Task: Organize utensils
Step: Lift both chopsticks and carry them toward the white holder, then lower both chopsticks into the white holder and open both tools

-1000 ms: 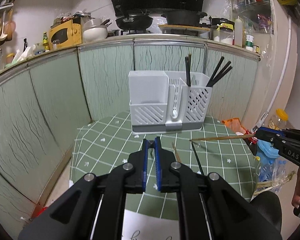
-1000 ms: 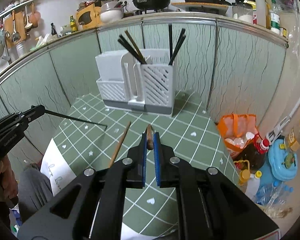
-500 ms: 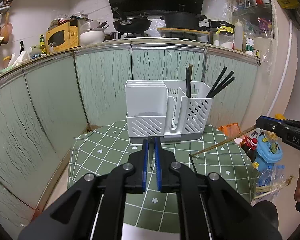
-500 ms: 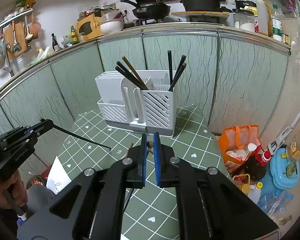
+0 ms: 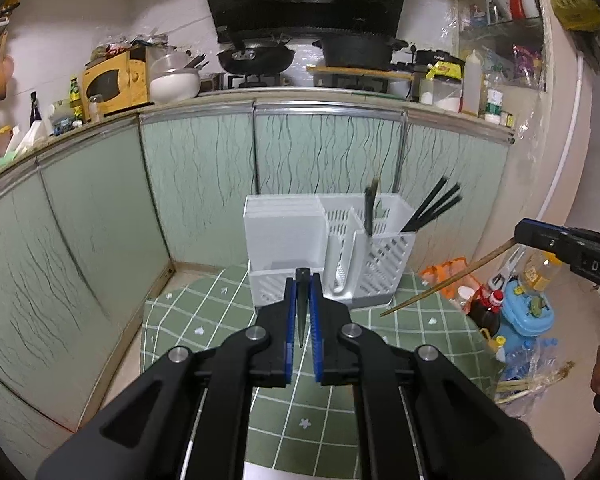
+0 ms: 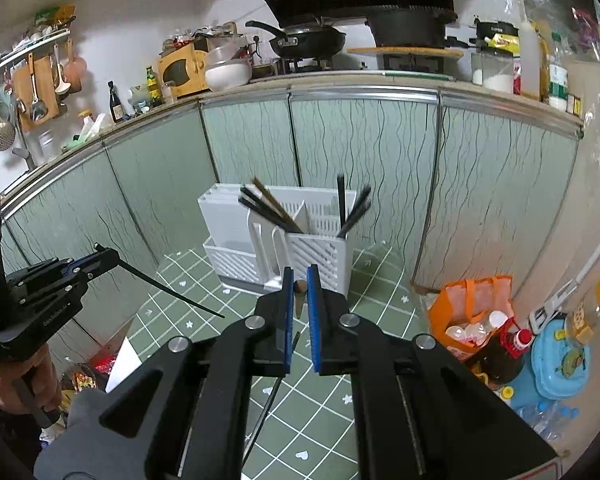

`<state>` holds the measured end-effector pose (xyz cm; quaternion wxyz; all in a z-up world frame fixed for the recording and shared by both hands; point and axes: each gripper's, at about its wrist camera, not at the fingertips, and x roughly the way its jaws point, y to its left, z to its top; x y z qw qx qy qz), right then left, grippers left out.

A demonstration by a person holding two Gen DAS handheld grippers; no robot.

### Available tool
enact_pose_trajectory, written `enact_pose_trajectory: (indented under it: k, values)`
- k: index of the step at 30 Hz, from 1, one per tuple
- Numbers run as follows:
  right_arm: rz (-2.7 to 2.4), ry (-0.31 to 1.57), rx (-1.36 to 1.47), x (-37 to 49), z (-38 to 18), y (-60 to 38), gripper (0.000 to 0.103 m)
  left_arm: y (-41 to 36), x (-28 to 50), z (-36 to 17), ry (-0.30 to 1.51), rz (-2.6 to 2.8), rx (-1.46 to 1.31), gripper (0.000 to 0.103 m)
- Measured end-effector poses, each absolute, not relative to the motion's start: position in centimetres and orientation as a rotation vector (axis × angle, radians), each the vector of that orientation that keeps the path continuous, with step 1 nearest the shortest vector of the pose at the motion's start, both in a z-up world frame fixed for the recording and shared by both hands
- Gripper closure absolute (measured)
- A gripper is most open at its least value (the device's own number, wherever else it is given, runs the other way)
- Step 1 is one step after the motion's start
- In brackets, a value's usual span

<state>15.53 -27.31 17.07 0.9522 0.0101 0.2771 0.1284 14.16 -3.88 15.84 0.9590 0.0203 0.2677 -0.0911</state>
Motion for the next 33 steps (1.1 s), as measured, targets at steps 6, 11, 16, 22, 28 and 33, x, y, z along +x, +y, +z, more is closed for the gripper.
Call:
enact_pose_trajectory:
  k: [6,11,16,22,28,33]
  values:
    - [0.254,0.574,0.012,16.1,19.9,-27.3,0.097,-4.7,14.8,19.4,0.561,-0.223,0.059,0.095]
    - [0.250,0.579,-0.008,16.4,21.9,-27.3,0.097,-5.4,15.4,22.2,0.561,-0.237,0.087,0.095]
    - [0.248,0.577,-0.013,16.7,23.8,-27.4,0.097,-6.5,15.8,25.1,0.554,-0.257,0.114,0.095]
    - [0.246,0.560,-0.014,17.2,26.2,-27.6,0.097,-7.3,16.5,28.0,0.541,-0.294,0.098,0.095]
    - [0.250,0.540,-0.006,18.0,28.8,-27.9,0.097,-7.8,17.8,30.4,0.529,-0.324,0.074,0.095]
    - [0.246,0.526,-0.001,18.9,30.4,-28.5,0.097,-8.4,18.9,31.9,0.516,-0.345,0.060,0.095]
